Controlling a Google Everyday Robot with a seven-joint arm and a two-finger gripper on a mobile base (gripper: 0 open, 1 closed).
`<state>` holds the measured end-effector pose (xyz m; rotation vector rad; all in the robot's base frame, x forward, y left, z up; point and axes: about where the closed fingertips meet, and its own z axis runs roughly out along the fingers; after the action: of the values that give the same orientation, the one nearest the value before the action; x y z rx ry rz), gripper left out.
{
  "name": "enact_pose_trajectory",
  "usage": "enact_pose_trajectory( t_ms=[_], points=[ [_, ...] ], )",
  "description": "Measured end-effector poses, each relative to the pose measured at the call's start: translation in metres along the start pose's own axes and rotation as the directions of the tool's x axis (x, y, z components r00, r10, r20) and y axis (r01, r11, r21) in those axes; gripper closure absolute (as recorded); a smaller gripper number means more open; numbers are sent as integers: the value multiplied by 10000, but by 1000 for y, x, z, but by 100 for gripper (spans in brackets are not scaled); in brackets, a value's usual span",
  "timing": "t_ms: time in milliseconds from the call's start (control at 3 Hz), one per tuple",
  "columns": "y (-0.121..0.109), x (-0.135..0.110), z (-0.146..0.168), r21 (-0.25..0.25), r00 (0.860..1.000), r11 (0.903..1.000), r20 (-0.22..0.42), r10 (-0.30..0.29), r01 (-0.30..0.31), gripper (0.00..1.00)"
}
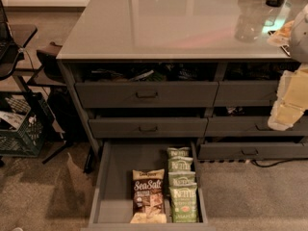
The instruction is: Pick brown chip bag from bottom drawer and place on counter
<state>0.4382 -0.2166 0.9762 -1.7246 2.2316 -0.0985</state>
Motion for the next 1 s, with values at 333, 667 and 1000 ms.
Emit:
enact_pose_trajectory(
  t_ms=[333, 667, 1000],
  points=[
    [2, -5, 4, 71, 9999, 9999, 111, -81, 80, 0],
    [18, -11, 52, -421, 9935, 9980, 1062, -416, 463, 0],
    [51, -29, 150, -1613, 9593, 9827, 2792, -431, 911, 0]
  ],
)
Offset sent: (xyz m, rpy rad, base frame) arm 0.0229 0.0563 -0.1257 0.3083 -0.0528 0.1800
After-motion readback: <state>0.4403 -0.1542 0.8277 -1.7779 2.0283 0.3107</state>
